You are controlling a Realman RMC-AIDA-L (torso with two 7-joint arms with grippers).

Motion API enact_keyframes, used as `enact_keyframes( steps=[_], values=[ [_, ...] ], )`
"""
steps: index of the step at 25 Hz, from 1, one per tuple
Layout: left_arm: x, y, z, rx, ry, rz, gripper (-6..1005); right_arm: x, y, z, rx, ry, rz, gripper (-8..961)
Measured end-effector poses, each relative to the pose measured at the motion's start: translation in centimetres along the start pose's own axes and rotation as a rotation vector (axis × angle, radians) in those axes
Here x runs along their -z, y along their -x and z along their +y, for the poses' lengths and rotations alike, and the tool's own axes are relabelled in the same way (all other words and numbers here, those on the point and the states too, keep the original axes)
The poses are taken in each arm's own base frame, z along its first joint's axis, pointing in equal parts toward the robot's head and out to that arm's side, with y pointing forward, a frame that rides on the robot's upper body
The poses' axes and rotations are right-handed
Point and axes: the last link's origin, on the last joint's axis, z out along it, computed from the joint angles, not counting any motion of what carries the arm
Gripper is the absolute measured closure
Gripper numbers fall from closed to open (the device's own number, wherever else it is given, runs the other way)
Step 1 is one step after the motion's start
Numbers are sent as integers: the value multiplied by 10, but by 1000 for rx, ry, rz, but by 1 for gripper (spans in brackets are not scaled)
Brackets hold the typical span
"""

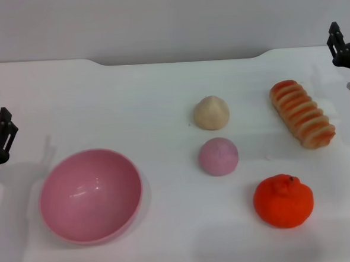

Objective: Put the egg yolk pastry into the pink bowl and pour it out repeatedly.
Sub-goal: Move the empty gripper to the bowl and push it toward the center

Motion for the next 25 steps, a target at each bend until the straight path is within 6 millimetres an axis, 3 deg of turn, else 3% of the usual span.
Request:
enact_keyframes(
  steps=[5, 16, 21, 22, 25],
  values=[
    [1, 1, -5, 21, -4, -12, 139, 2, -2, -2, -1, -5, 5, 459],
    [3, 11, 1, -120, 54, -76, 140, 3, 1, 0, -23, 4, -17, 459],
    [2, 11, 1, -85, 46, -80, 140, 2, 2, 1, -30, 5, -21, 458],
    [-3, 7, -4, 9, 5, -55, 140, 1, 3, 1, -30, 6, -23, 458],
    [-7, 3, -10, 77, -31, -30, 139, 0, 4, 2, -31, 9, -27, 458]
  ],
)
